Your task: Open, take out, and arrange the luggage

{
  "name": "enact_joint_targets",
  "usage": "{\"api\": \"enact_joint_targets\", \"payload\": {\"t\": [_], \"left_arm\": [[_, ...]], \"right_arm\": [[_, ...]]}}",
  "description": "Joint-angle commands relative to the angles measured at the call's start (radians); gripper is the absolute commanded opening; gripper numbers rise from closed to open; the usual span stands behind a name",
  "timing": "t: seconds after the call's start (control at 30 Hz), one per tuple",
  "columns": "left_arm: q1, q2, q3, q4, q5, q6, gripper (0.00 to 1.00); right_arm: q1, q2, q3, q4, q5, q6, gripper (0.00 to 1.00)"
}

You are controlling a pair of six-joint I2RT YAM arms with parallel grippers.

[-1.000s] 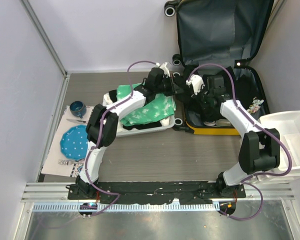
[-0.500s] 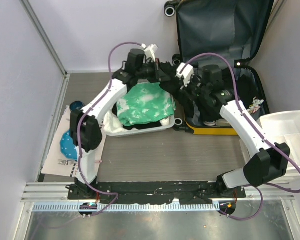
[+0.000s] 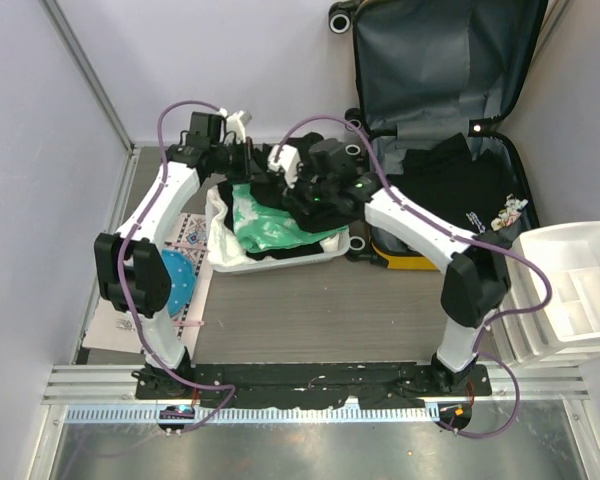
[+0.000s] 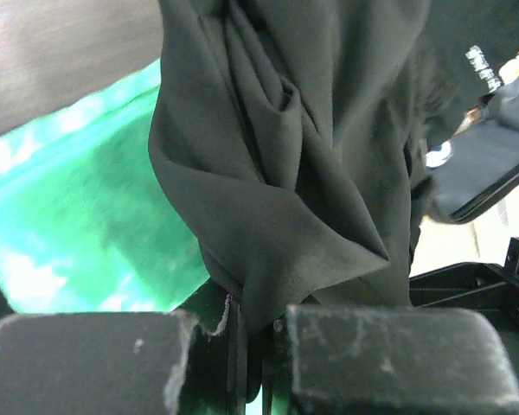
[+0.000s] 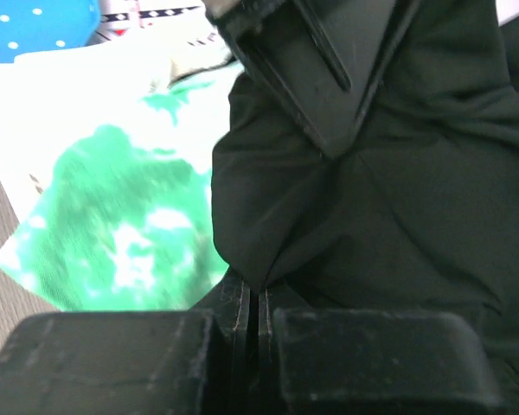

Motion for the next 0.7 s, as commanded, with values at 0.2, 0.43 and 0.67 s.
{"api": "enact_joint_targets", "payload": {"t": [0.2, 0.43, 0.67], "left_arm": [[0.115, -0.1, -0.127, -0.123, -0.084, 0.166, 0.0], [0.16, -0.079, -0.118, -0.215, -0.092, 0.232, 0.0], [0.23, -0.07, -0.064, -0.256, -0.004, 0.232, 0.61]], "right_arm": [[0.143, 0.163, 0.131, 0.123, -0.022, 0.086, 0.01], [0.169, 0.258, 0.214, 0.123, -0.039, 0.12, 0.01], [0.161, 0.225, 0.281, 0.03, -0.065, 0.163, 0.59]]}}
